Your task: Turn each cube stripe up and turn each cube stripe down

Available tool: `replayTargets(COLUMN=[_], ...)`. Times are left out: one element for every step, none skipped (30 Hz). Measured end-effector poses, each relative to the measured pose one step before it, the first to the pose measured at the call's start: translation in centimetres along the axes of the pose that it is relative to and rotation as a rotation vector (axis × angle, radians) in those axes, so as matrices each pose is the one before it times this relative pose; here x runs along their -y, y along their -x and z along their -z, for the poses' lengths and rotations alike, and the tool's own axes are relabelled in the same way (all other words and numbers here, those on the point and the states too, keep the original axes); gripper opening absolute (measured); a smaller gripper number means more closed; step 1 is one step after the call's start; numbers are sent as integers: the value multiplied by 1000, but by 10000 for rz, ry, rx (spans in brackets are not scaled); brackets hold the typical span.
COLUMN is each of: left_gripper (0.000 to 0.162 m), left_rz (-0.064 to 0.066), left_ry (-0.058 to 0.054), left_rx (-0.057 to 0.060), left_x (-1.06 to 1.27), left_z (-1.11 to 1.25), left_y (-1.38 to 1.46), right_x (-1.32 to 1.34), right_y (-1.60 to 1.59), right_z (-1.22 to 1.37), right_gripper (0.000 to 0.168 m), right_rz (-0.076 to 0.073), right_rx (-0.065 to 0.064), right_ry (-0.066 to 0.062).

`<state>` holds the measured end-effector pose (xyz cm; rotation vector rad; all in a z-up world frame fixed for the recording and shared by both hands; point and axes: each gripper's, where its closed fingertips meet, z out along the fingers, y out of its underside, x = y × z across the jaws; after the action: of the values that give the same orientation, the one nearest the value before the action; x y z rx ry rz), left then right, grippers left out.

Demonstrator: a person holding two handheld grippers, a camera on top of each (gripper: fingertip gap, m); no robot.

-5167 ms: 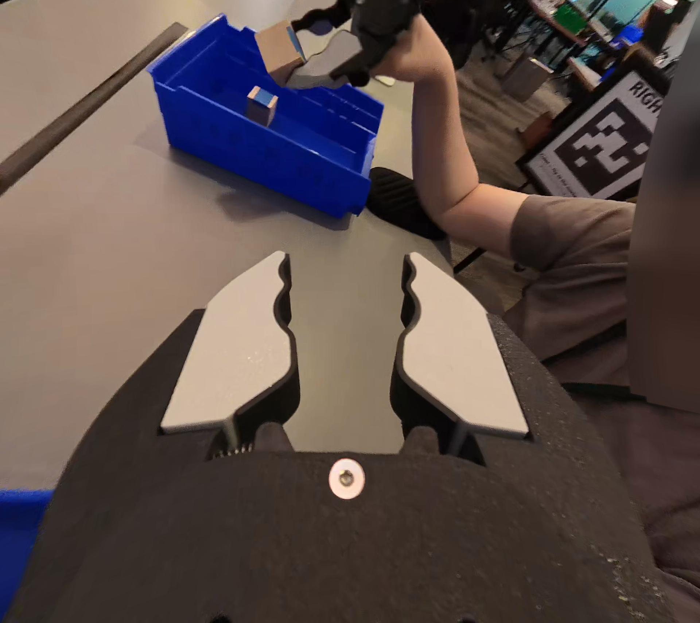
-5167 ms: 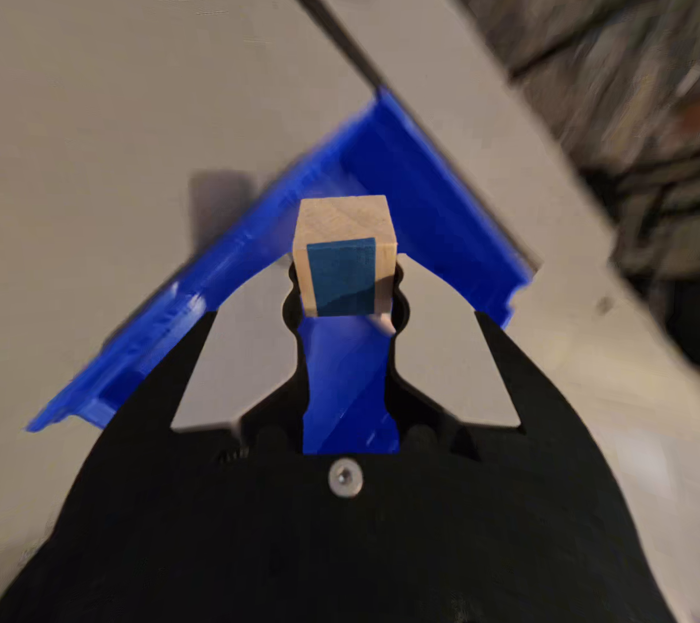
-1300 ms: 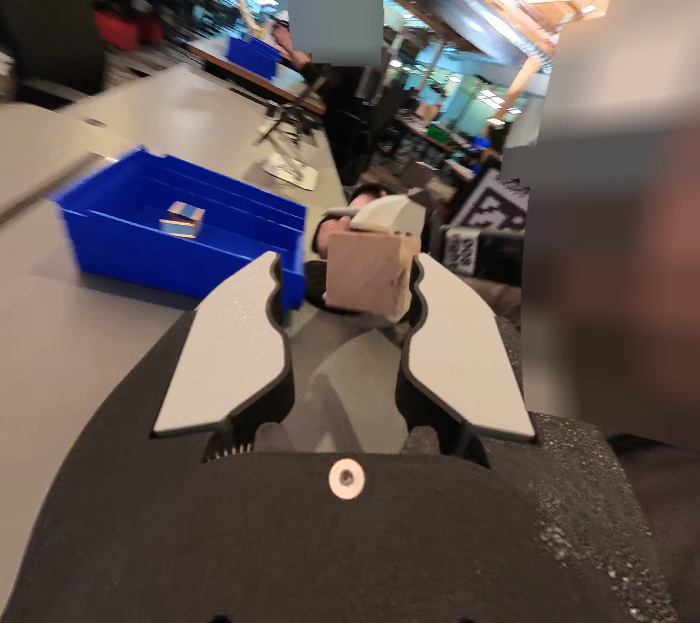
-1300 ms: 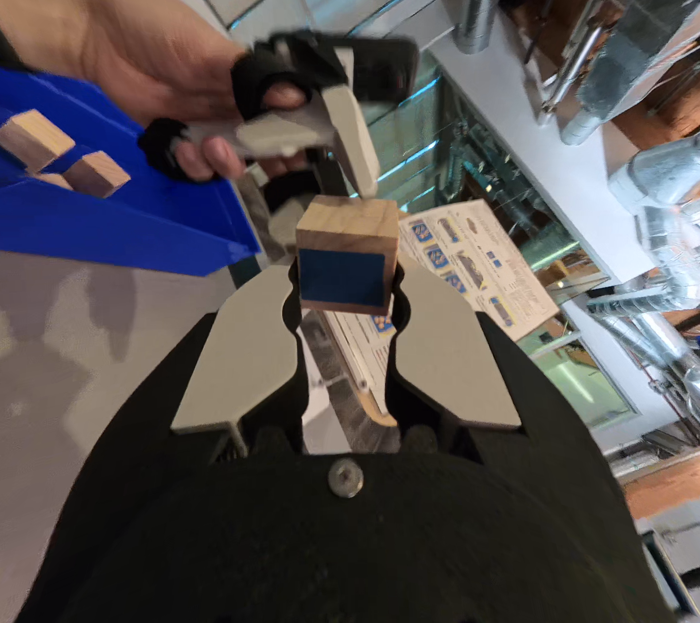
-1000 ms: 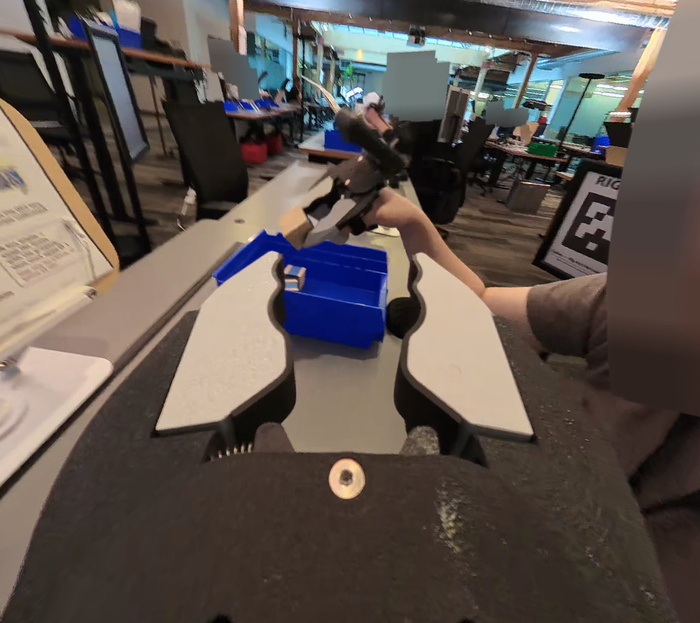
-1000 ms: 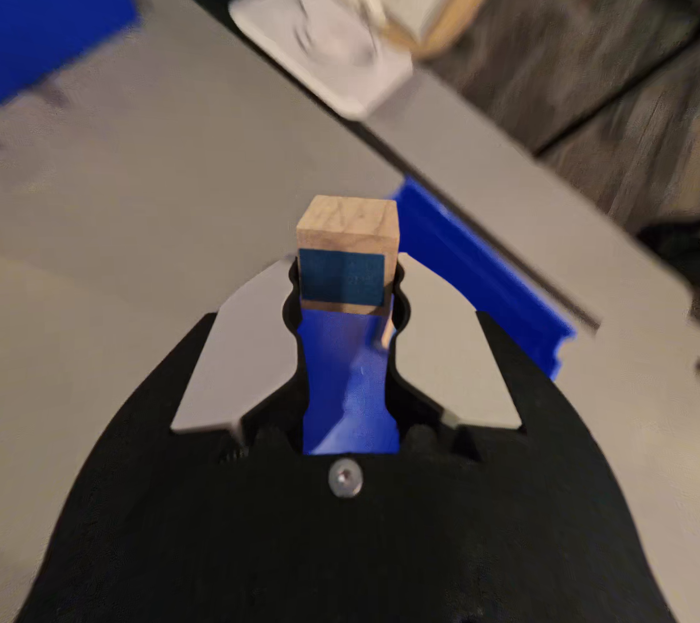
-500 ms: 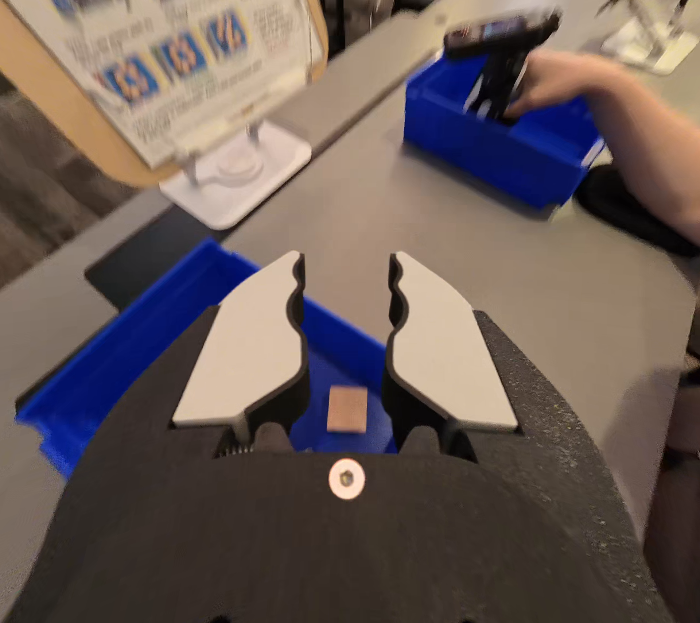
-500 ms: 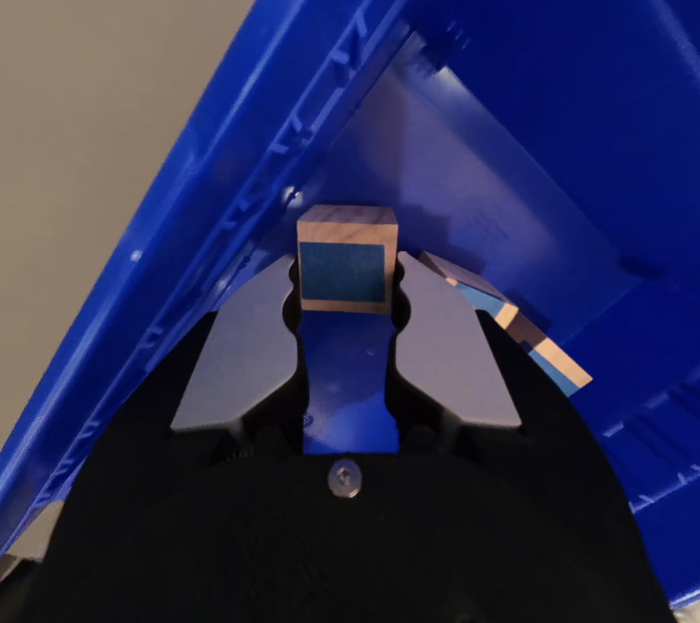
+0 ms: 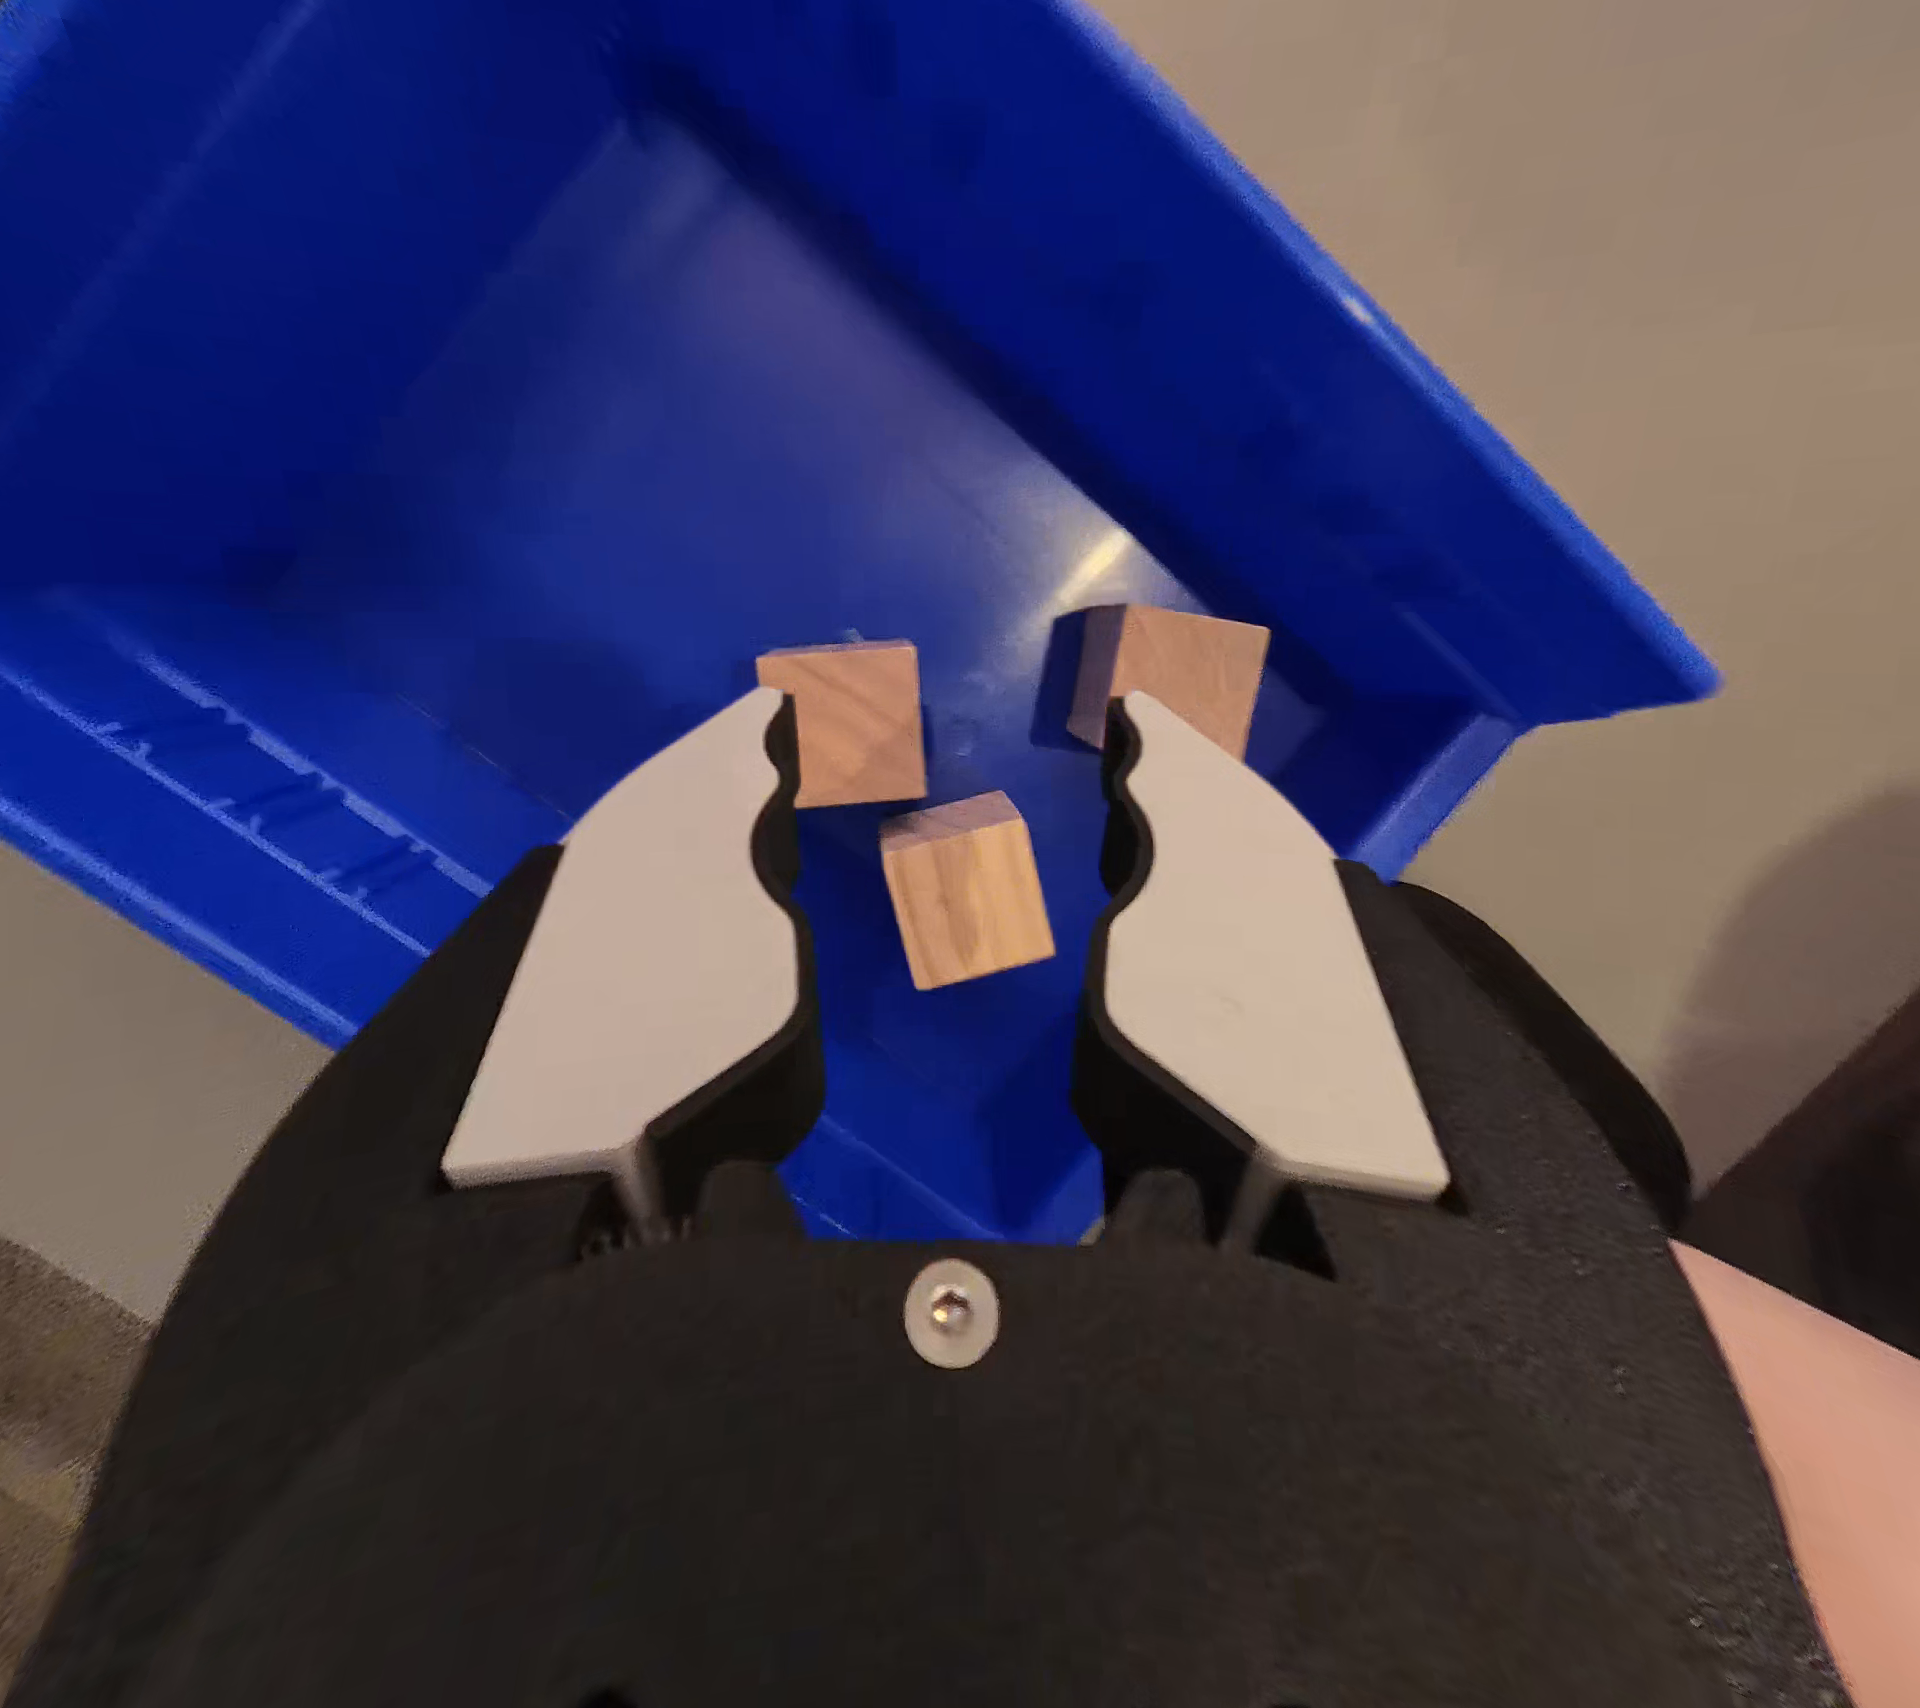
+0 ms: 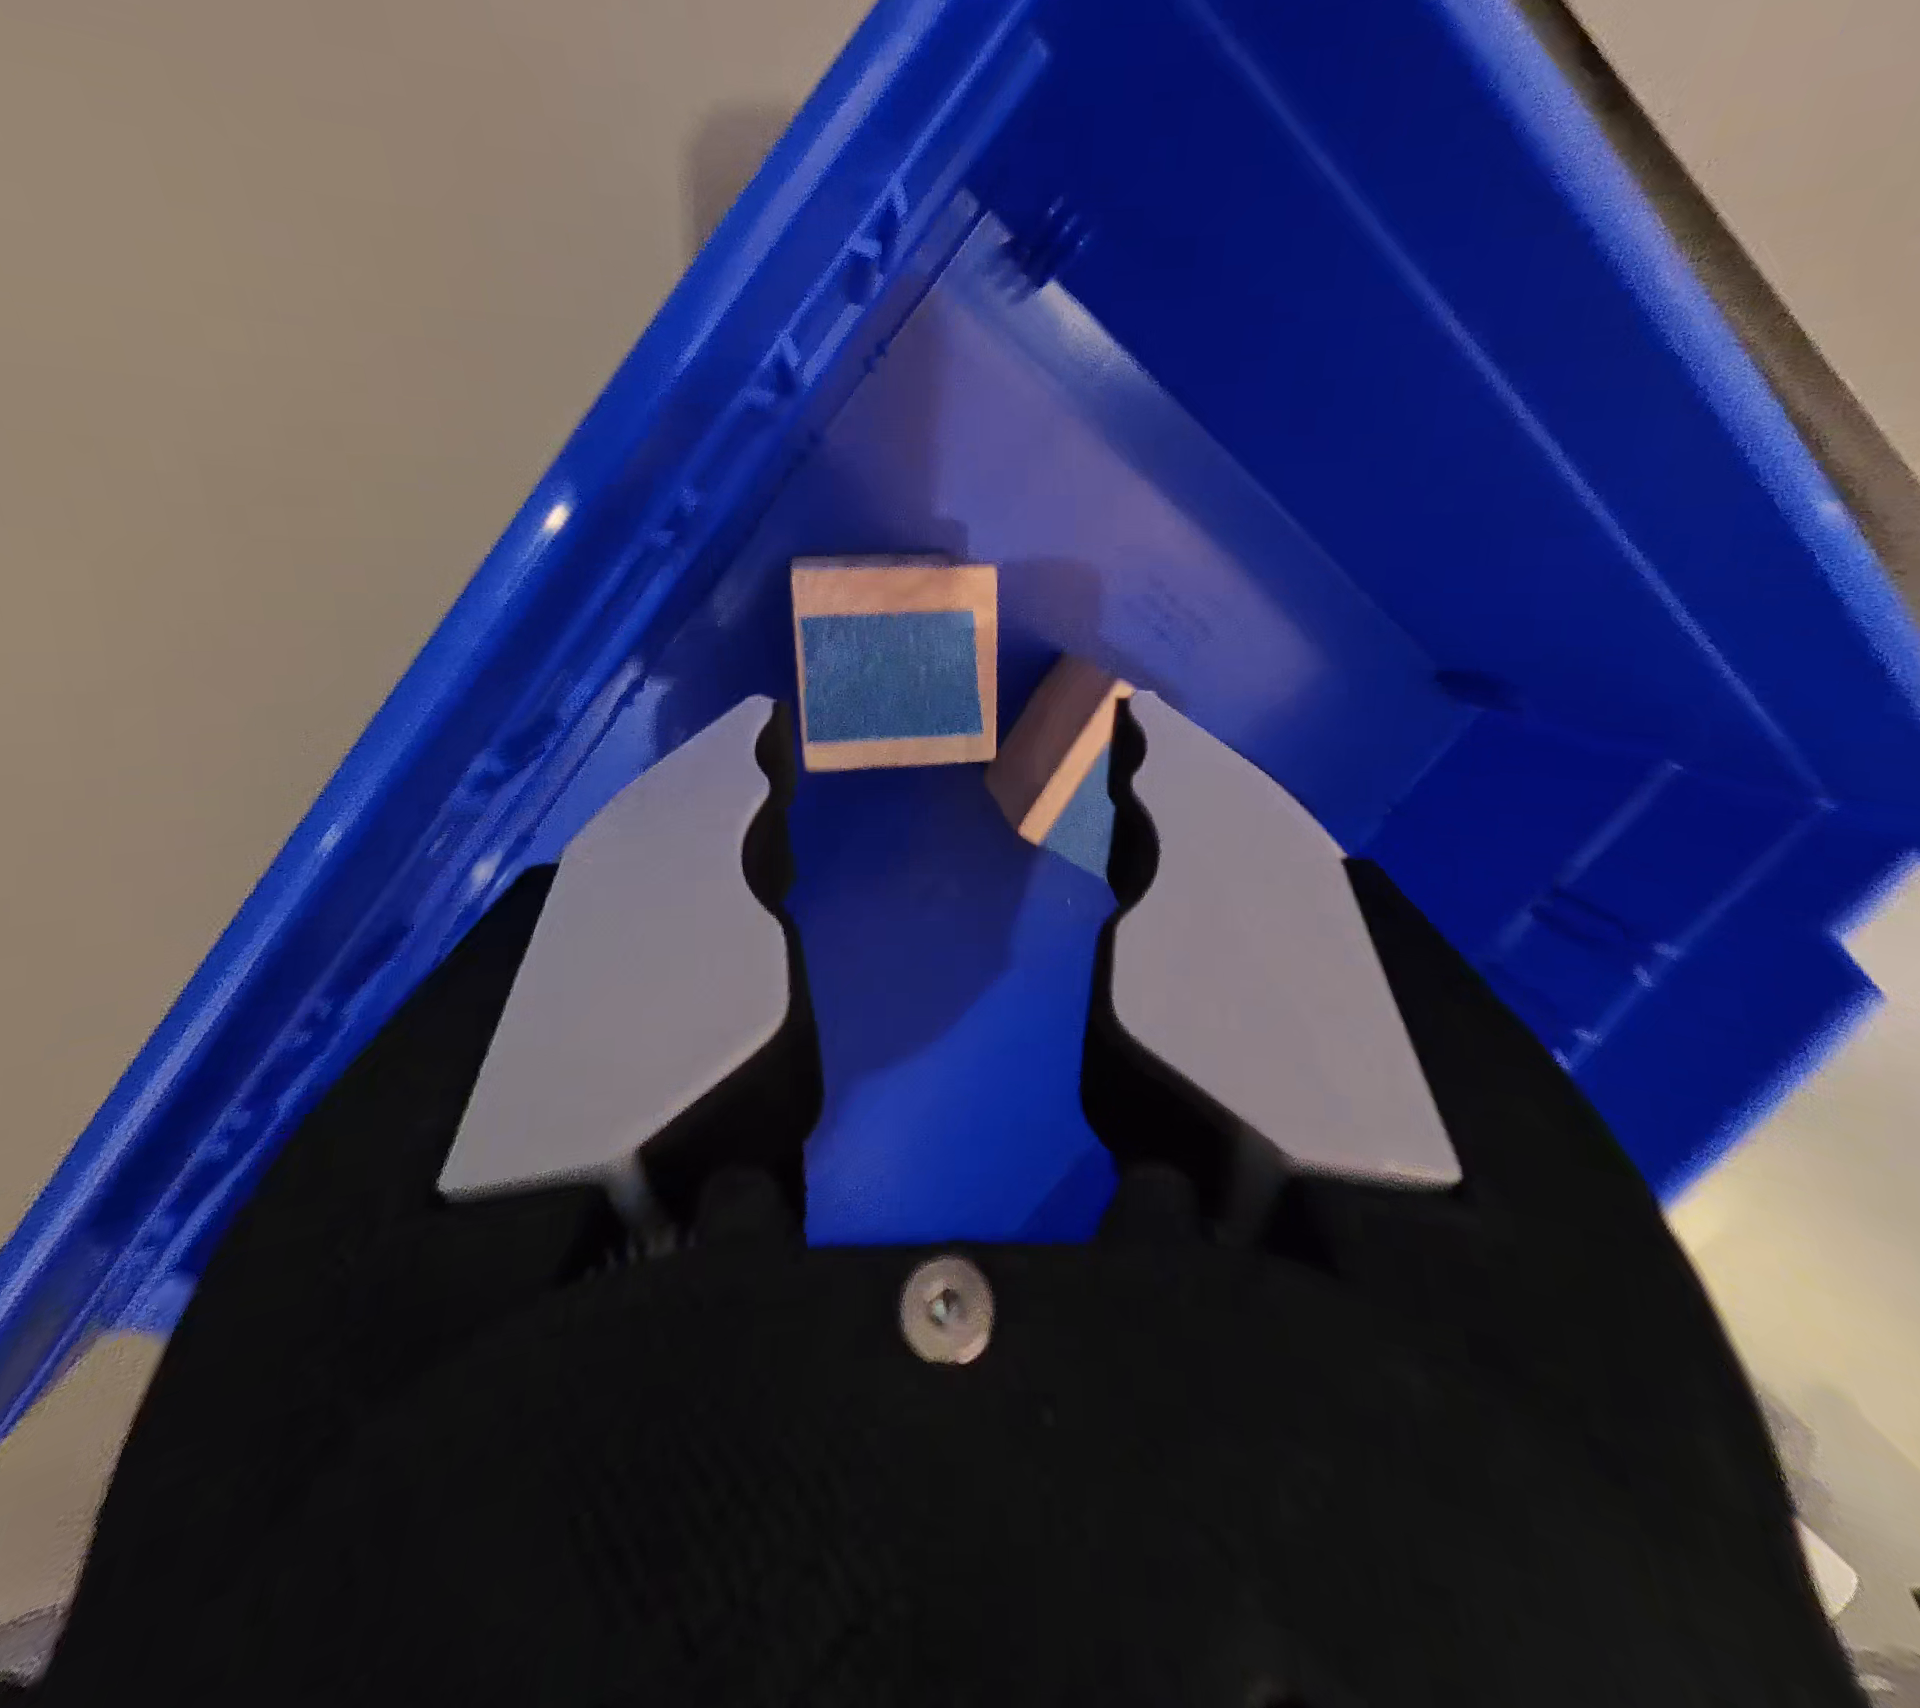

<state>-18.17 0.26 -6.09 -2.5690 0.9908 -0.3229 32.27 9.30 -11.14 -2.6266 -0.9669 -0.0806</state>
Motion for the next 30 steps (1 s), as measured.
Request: replayTargets(left_gripper=[58,59,58,60,60,60,60,60,60,59,59,59,58,57,59,58,56,55,53,49,44,44,44,44,44,44,44,44,44,44], left_rz=[-3,66,141,132,65,57,19,29,74,76,12,17,36,12,-4,17,85,60,28,83,103,92,114,92,-12,-107,-139,-178,-186,-94], left_ry=[29,86,243,380,393,390,274,240,252,229,193,102,134,121,33,35,97,123,62,25,49,18,-10,-16,7,26,32,33,25,21], left_rx=[142,132,45,223,339,229,231,143,62,-42,-45,20,-101,-103,34,12,-104,-73,-75,-268,-340,-160,-156,-86,-37,-1,35,61,90,221], left_x=[-4,-111,-376,-521,-509,-485,-270,-220,-218,-191,-117,-4,-96,-71,43,38,-58,-83,-25,29,-2,41,-6,-8,-29,-15,-35,-23,-5,9], left_z=[-499,-442,-421,-411,-387,-396,-371,-354,-348,-357,-353,-313,-249,-217,-168,-156,-211,-242,-221,-182,-167,-116,-55,19,2,8,5,9,27,83], left_y=[457,445,277,489,573,394,353,229,126,-40,-24,53,-138,-133,49,27,-117,-36,-24,-289,-356,-55,-60,-7,8,-7,-6,-12,44,308], right_x=[-101,-43,21,113,198,268,305,313,314,299,273,263,295,312,290,251,211,130,59,-13,-90,-162,-168,-124,-40,83,128,91,29,1], right_y=[-99,-327,-499,-552,-484,-326,-235,-151,-83,18,125,205,301,375,430,403,349,285,207,155,82,19,-60,-26,44,119,139,120,106,65], right_z=[866,977,1052,1070,1070,1027,953,847,739,630,518,429,342,264,193,126,53,-4,-55,-112,-135,-163,-161,-139,-110,-90,-62,-53,-56,-59], right_gripper=[60,61,60,61,60,60,60,60,60,60,60,60,62,62,61,61,62,61,61,61,61,61,61,61,61,61,61,61,61,61], right_rz=[-6,-114,-189,-196,-144,-95,-86,-62,-5,49,97,124,132,136,140,134,120,103,85,69,68,85,85,68,38,22,17,22,41,59], right_rx=[-1,-112,-194,-223,-190,-131,-115,-113,-121,-124,-115,-98,-55,-5,35,41,31,31,21,19,-1,-46,-98,-71,-14,36,46,32,11,-22], right_ry=[-174,-227,-260,-306,-340,-353,-339,-295,-250,-211,-155,-114,-108,-104,-88,-66,-45,-9,22,48,83,124,131,108,64,-10,-41,-16,16,36])
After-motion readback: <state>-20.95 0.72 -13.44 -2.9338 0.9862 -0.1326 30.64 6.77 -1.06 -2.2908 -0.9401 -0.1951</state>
